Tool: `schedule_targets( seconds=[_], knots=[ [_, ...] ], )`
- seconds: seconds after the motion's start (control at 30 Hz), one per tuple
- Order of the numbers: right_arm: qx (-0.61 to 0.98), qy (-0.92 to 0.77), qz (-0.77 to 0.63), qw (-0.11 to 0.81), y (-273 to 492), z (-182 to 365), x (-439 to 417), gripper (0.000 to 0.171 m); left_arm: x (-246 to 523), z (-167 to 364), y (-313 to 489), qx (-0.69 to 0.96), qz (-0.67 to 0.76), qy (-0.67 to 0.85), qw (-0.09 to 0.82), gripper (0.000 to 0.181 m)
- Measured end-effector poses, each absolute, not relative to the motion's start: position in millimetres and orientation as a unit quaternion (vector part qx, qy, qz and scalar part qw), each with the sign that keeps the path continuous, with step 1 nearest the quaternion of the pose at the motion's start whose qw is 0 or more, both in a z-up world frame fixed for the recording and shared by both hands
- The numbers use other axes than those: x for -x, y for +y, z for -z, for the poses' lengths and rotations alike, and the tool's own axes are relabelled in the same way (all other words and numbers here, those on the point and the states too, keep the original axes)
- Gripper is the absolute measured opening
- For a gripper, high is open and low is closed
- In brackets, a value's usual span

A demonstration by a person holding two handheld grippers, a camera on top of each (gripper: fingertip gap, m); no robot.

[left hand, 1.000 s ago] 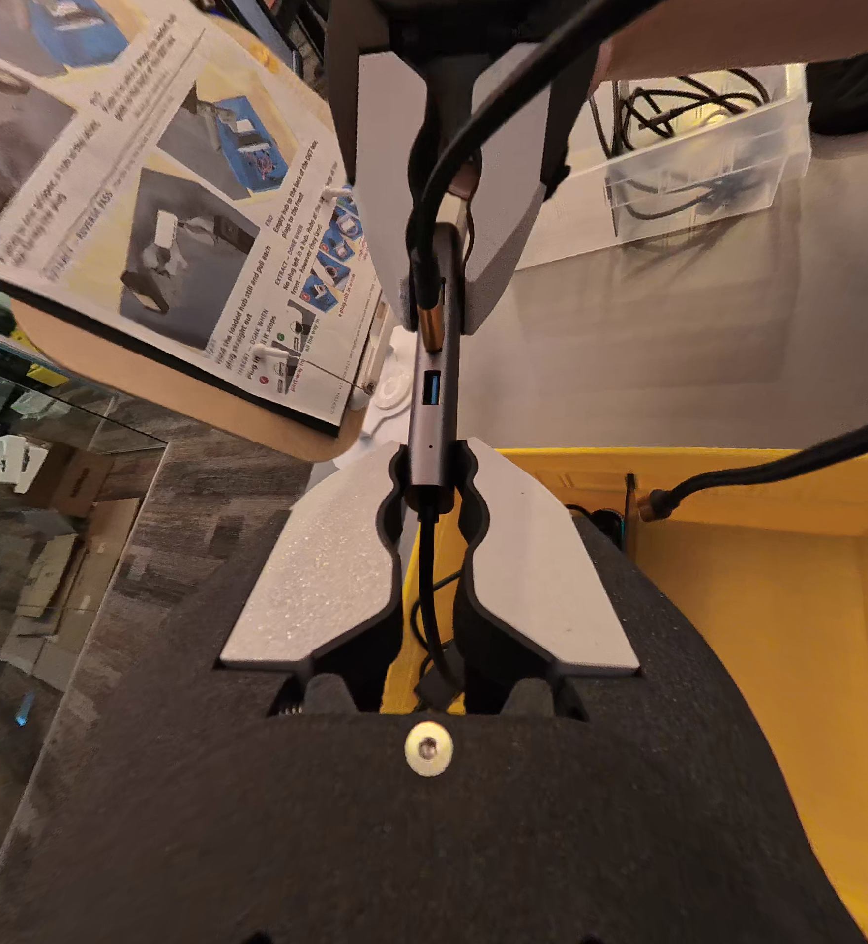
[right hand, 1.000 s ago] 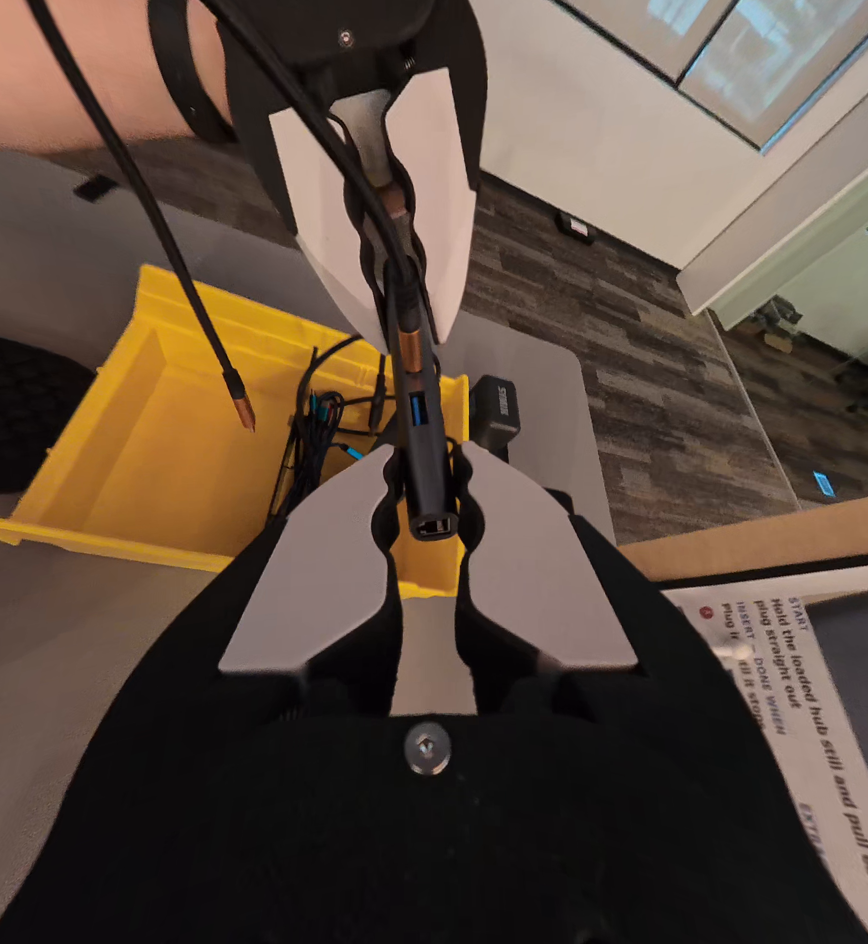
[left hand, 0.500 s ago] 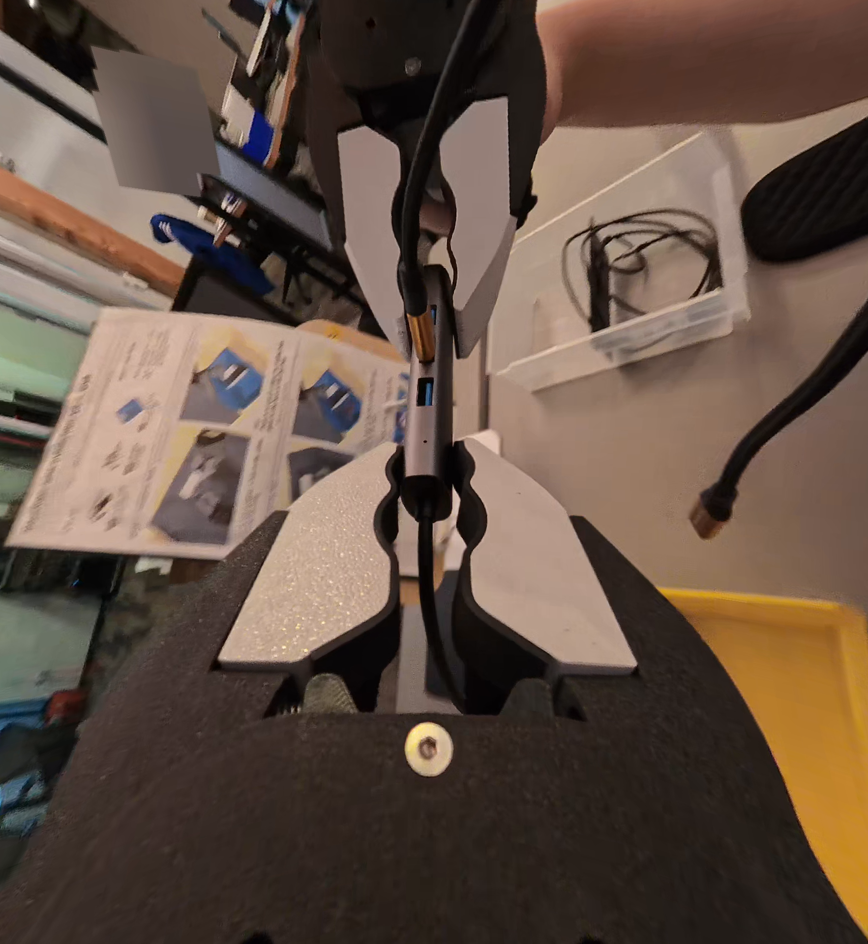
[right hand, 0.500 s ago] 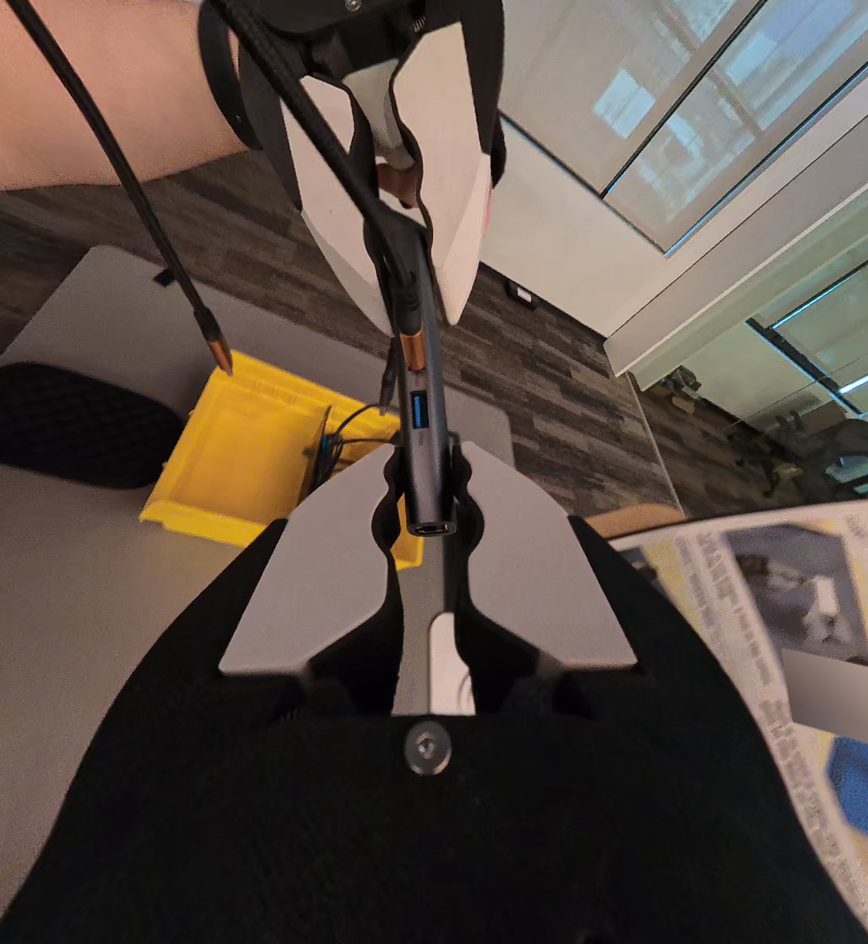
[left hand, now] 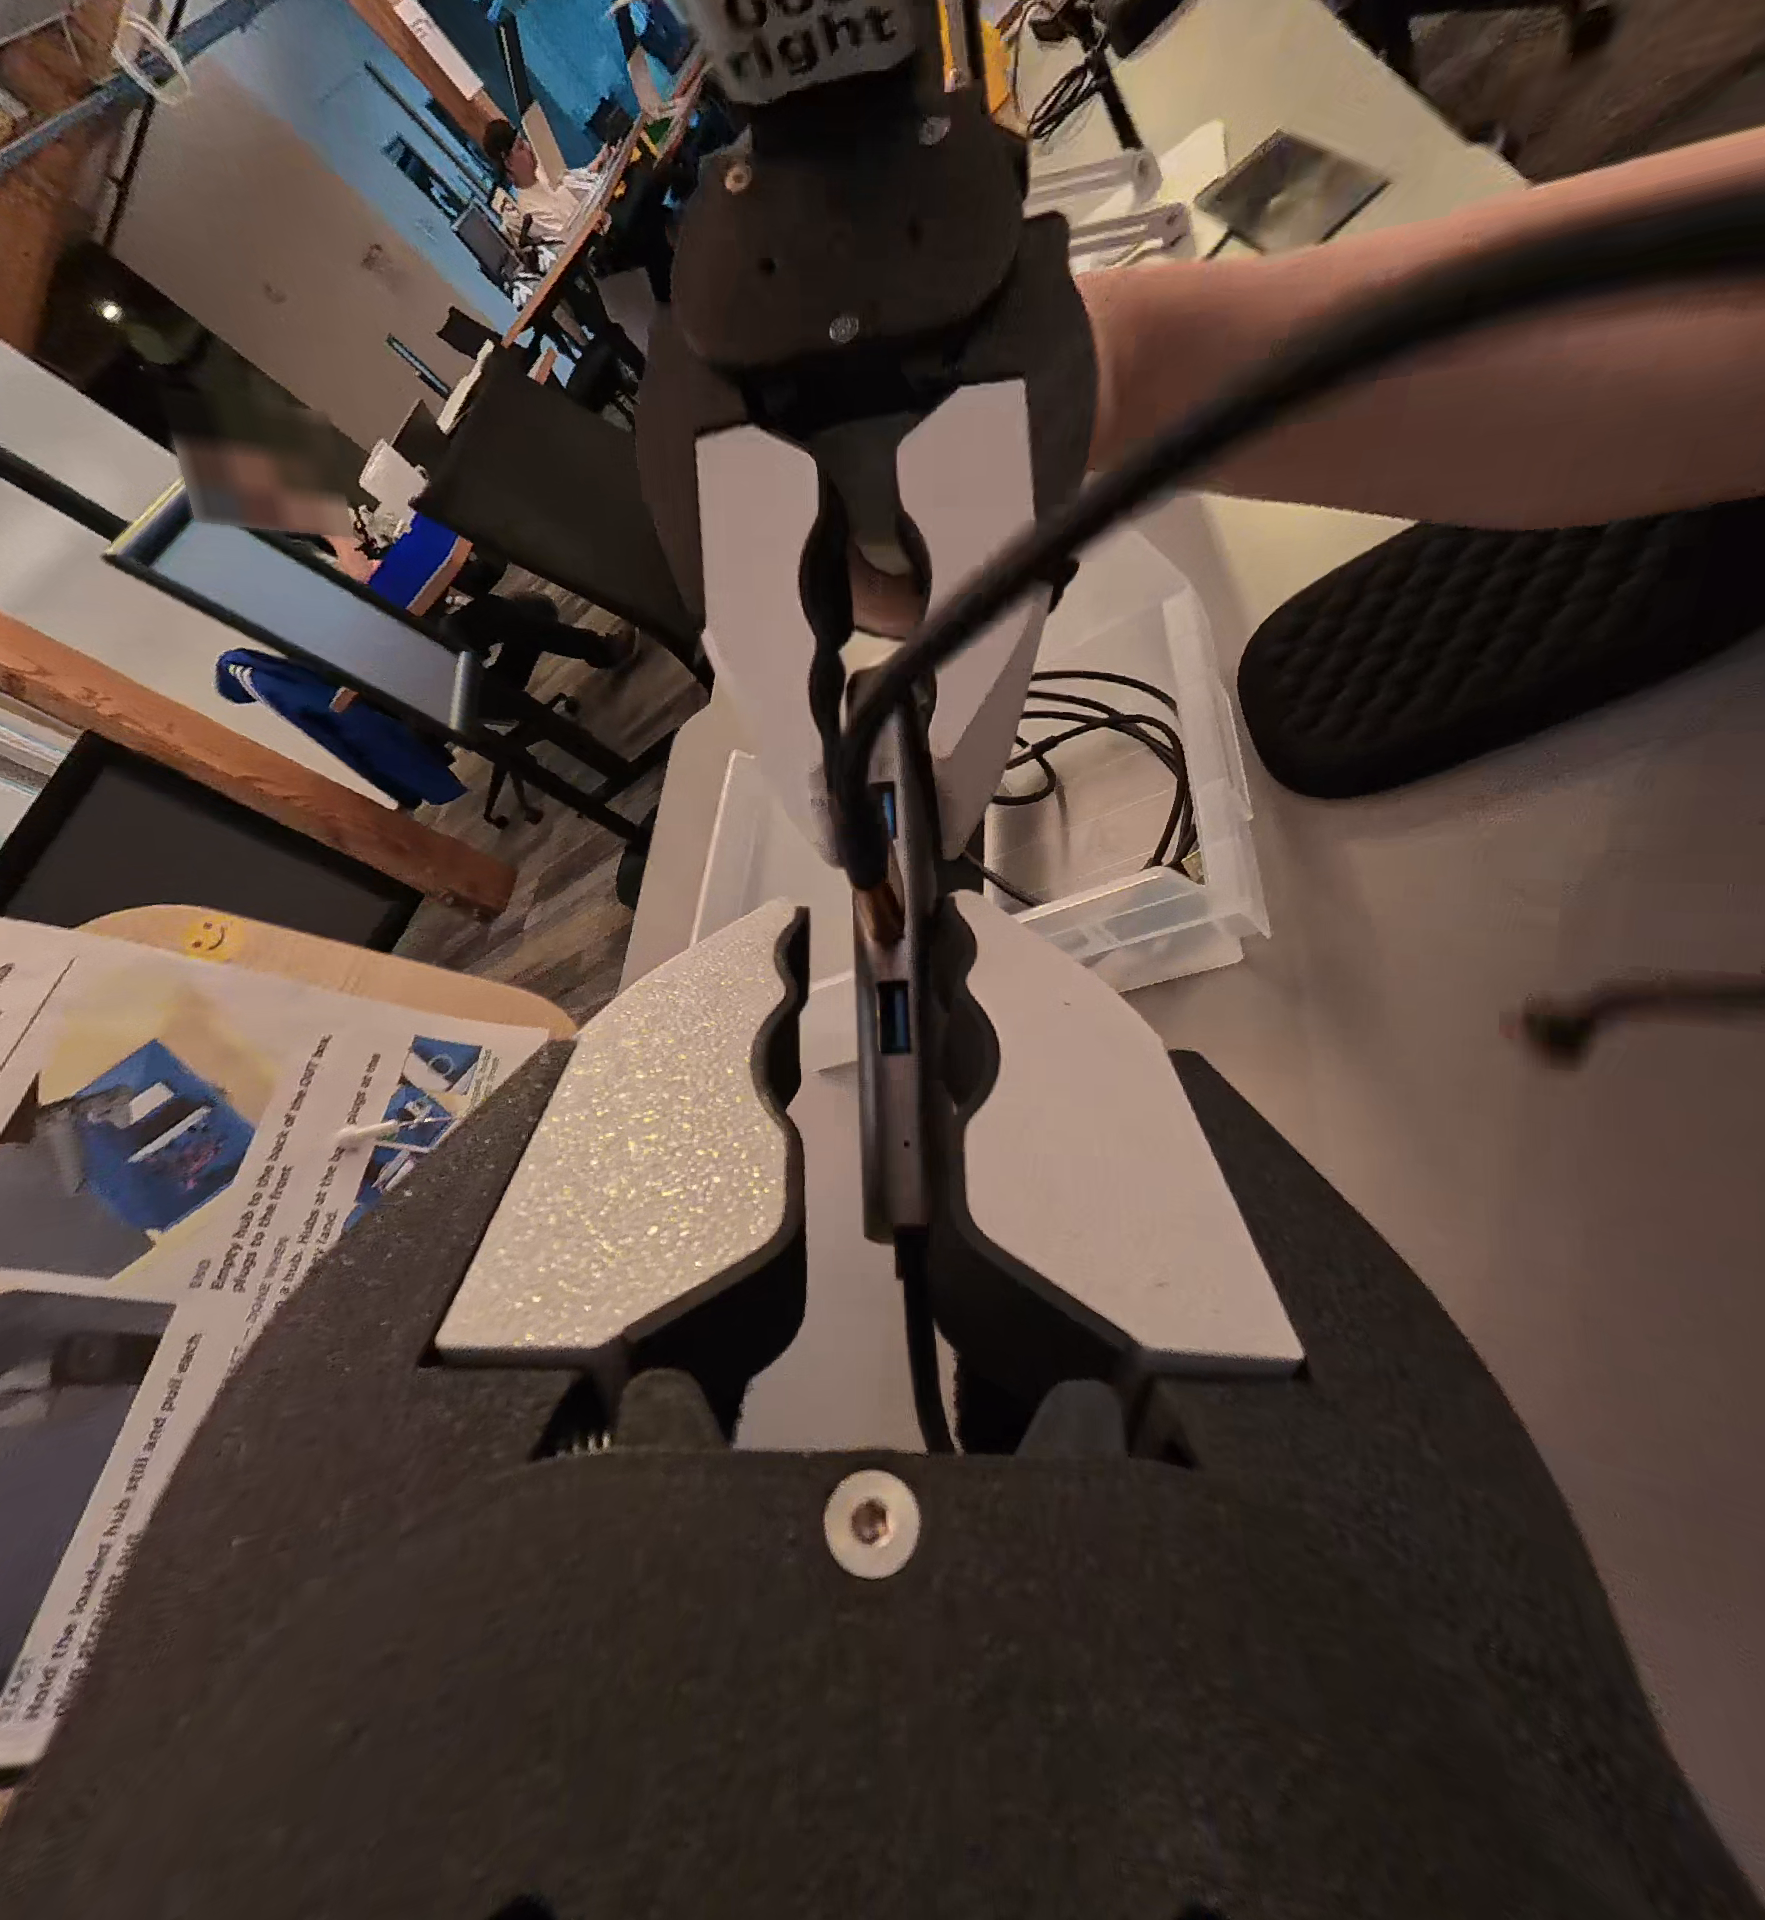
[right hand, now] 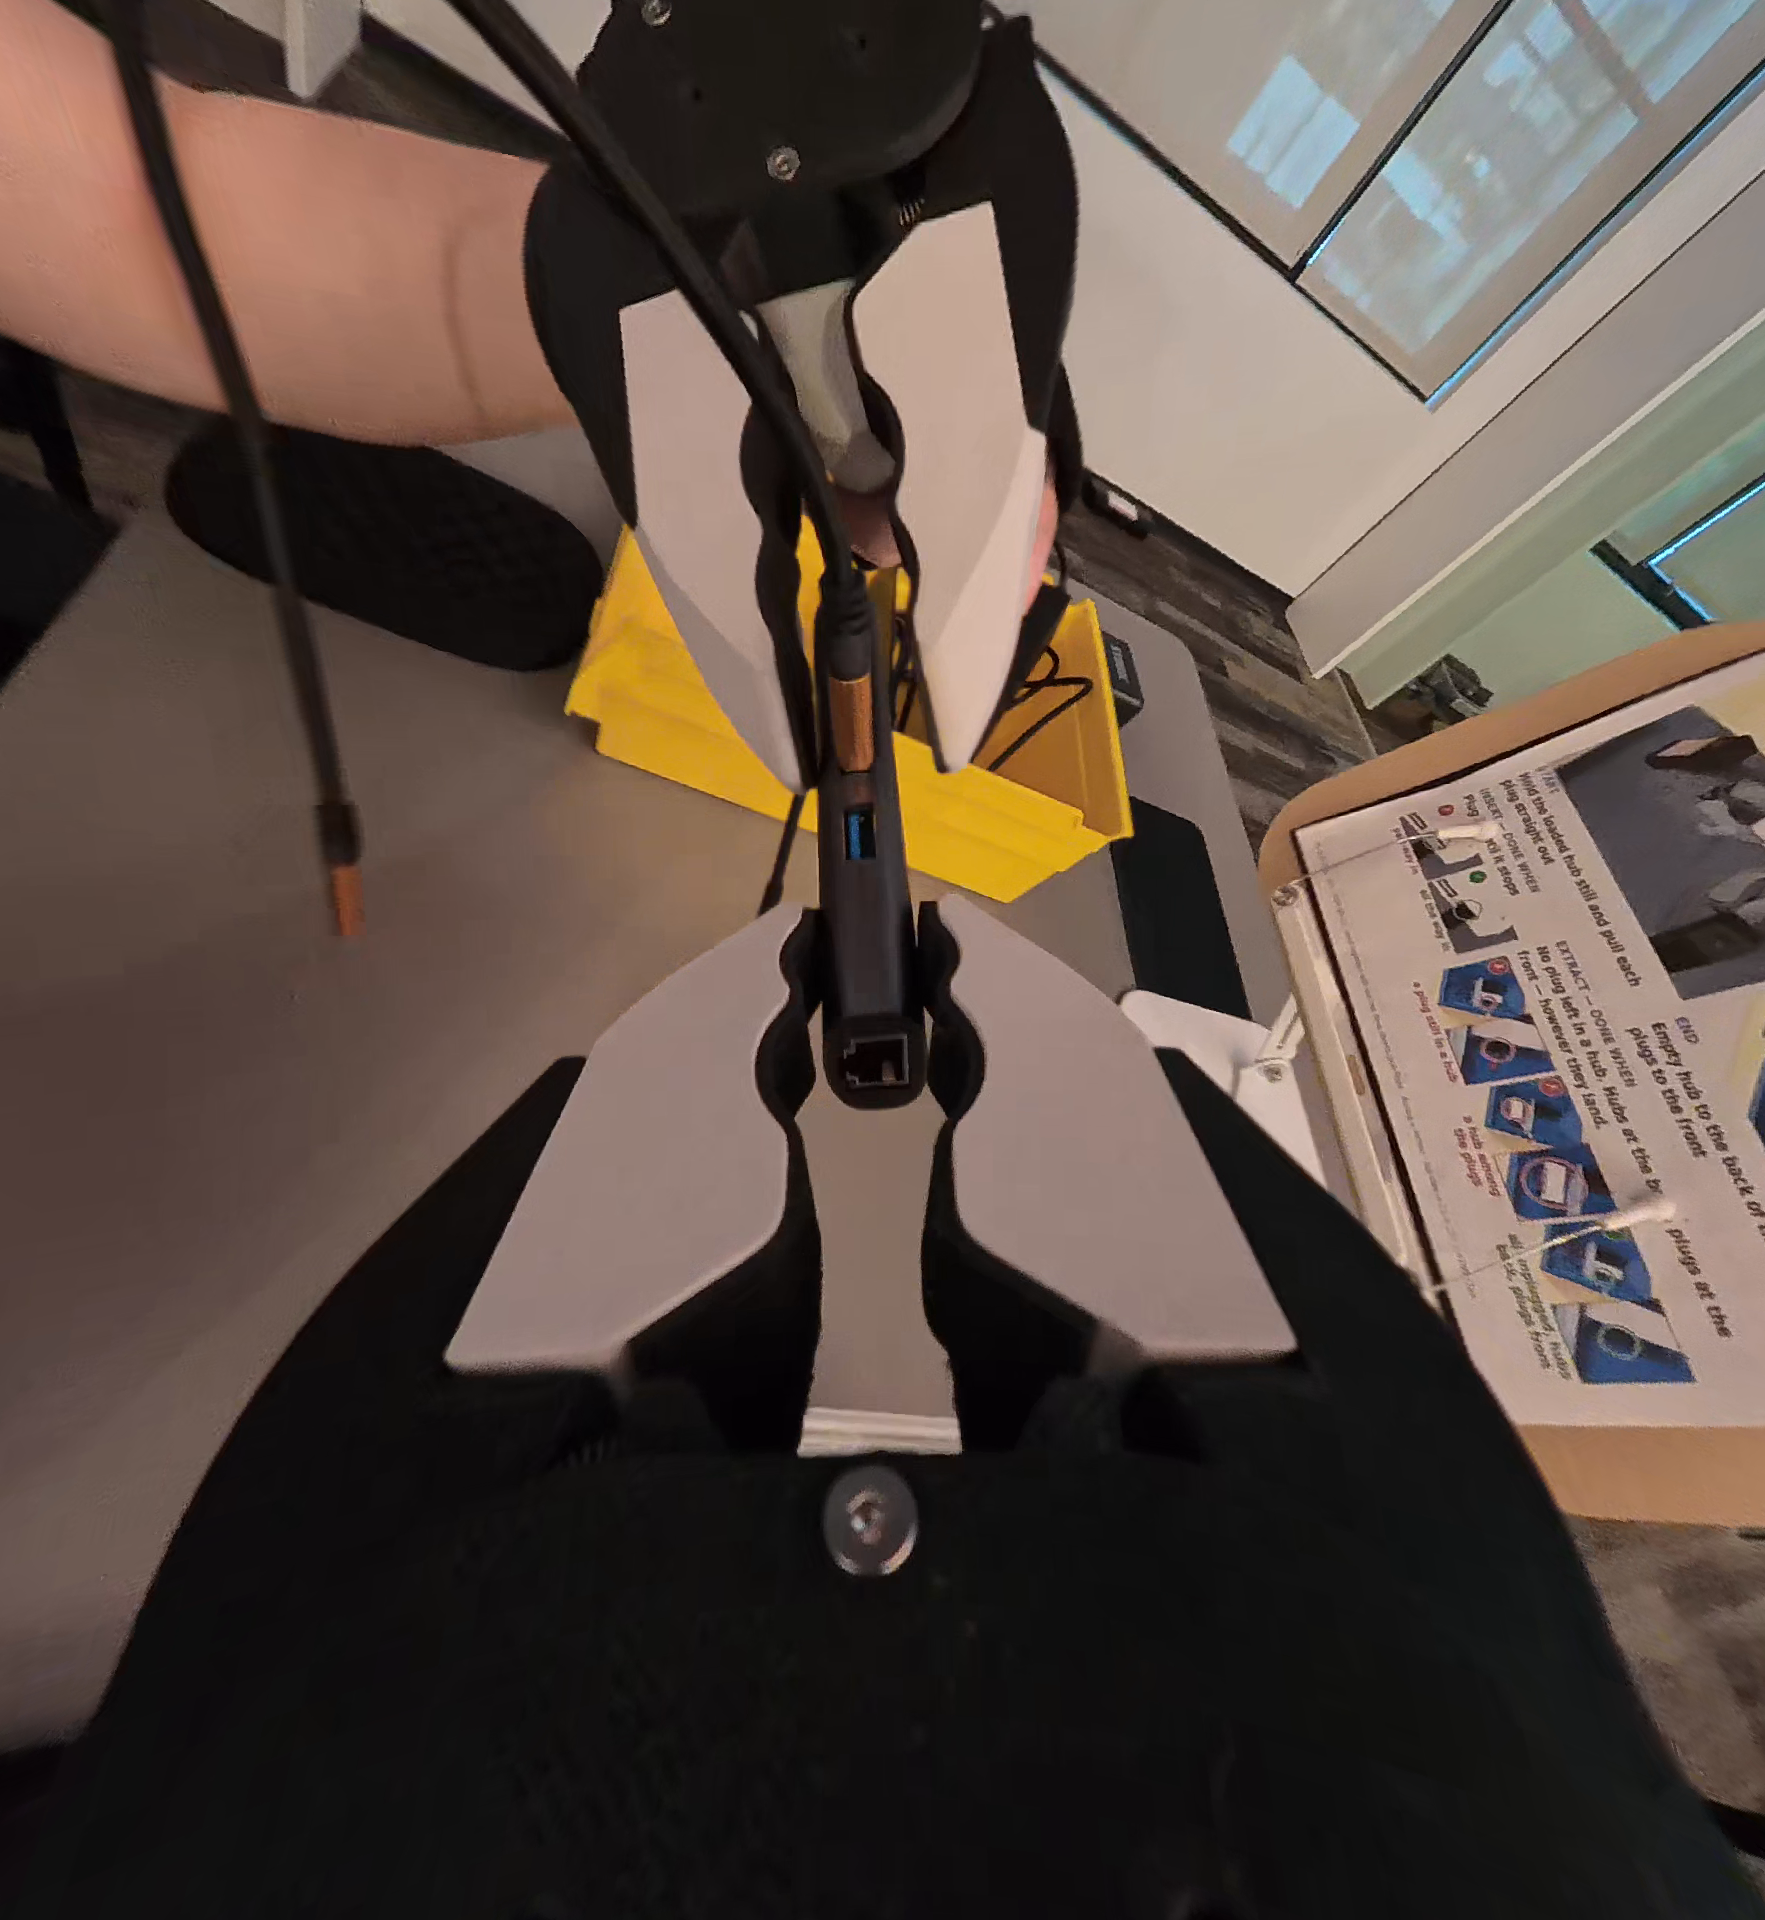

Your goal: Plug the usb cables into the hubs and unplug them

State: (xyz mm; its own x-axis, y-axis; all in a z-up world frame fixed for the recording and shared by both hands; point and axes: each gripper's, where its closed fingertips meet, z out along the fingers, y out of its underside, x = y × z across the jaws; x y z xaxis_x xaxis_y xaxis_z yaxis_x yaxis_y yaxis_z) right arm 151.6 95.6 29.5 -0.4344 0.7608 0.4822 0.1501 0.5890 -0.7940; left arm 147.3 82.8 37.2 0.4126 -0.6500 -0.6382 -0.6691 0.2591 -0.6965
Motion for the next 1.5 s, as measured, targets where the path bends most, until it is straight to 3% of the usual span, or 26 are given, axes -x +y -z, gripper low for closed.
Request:
schedule_targets(
  seconds=[0.4, 0.87, 1.5],
  knots=[
    [0.229, -0.748, -0.400, 0.478, 108, -54, -160, 0.019, -122, -42, 94, 0.574, 0.087, 0.465, 0.668, 0.048],
    [0.146, -0.740, -0.461, 0.468, 70, -52, -152, 0.019, -145, -39, 65, 0.535, 0.026, 0.516, 0.668, 0.020],
    [0.144, -0.743, -0.422, 0.499, 83, -37, -141, 0.019, -133, -29, 77, 0.540, -0.037, 0.526, 0.656, 0.017]
  ],
)
